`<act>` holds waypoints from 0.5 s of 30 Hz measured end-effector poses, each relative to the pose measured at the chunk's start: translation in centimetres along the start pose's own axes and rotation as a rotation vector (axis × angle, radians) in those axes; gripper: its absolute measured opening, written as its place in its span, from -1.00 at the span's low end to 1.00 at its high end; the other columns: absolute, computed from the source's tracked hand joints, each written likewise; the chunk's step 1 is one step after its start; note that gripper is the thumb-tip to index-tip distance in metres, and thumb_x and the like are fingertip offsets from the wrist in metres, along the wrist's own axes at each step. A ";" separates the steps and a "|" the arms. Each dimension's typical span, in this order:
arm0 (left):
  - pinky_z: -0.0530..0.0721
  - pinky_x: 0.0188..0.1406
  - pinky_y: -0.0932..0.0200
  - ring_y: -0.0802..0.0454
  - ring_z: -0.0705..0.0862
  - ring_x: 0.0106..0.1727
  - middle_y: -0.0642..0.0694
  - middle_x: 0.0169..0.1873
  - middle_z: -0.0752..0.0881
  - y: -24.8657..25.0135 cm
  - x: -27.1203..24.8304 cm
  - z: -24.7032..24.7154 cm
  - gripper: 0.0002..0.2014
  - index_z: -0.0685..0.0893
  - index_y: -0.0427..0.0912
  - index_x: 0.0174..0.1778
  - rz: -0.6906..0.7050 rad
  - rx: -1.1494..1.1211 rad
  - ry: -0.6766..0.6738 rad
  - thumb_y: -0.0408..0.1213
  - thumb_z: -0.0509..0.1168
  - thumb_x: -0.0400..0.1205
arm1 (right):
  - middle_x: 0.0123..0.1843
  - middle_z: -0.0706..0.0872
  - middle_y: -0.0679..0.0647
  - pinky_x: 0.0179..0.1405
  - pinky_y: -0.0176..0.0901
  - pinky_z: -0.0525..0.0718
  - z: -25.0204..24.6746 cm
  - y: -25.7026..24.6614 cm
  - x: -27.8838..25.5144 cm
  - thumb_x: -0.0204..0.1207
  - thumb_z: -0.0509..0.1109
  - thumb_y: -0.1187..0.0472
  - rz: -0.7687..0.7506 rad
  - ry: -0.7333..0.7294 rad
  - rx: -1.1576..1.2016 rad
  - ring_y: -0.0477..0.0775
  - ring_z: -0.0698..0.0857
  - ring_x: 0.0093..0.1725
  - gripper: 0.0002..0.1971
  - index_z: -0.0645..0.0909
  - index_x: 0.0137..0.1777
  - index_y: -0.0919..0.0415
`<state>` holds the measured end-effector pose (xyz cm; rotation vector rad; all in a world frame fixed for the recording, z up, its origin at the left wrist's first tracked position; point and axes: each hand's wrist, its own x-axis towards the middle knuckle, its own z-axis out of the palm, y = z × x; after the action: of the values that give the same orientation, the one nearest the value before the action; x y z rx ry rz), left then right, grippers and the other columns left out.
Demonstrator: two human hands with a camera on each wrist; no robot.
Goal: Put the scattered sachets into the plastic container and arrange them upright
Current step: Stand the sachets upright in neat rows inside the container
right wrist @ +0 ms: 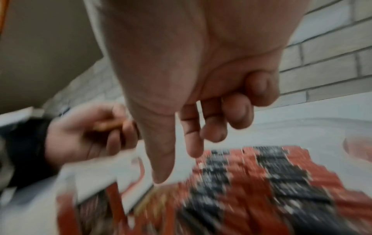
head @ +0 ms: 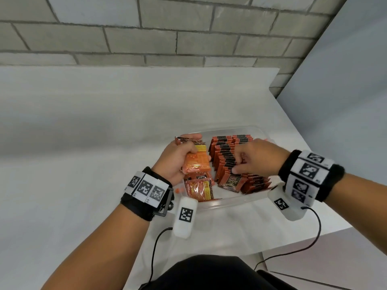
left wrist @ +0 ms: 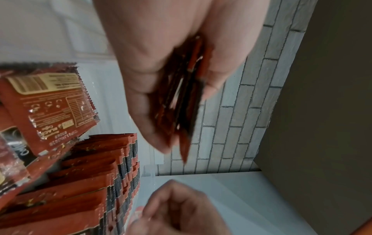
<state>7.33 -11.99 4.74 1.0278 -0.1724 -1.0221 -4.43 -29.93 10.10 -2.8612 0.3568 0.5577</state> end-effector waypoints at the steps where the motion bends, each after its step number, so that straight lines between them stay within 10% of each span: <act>1: 0.79 -0.18 -0.05 -0.20 0.79 -0.21 -0.33 -0.13 0.73 0.0 -0.1 0.2 -0.65 0.58 -0.30 0.25 0.004 0.023 -0.016 -0.64 0.17 0.58 | -0.28 0.61 -0.10 -0.32 -0.23 0.48 -0.8 0.0 -0.2 0.46 0.46 -0.10 -0.001 0.051 0.151 -0.08 0.57 -0.29 -0.78 0.56 -0.12 0.00; 7: 0.79 -0.21 0.05 -0.10 0.80 -0.13 -0.20 -0.13 0.80 -0.5 -0.6 2.2 -0.60 0.65 -0.27 0.13 0.060 0.110 -0.053 -0.54 0.43 0.37 | -0.08 0.69 -0.16 -0.13 -0.35 0.58 -1.6 -1.8 -1.4 0.47 0.49 0.06 -0.097 0.193 0.603 -0.19 0.63 -0.21 -0.70 0.59 0.20 -0.07; 15: 0.74 -0.13 -0.11 -0.11 0.74 -0.24 -0.23 -0.23 0.73 -0.8 -0.3 2.5 -0.49 0.59 -0.23 0.15 0.000 -0.025 0.042 0.08 0.36 0.44 | -0.21 0.69 -0.01 -0.21 -0.25 0.58 -0.6 -0.9 -1.3 0.39 0.55 0.31 -0.137 0.552 0.612 -0.04 0.61 -0.27 -0.82 0.58 -0.27 0.15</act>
<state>5.28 -13.37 5.57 1.0256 -0.1250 -0.9992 -5.17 -29.02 11.31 -2.3545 0.3339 -0.3339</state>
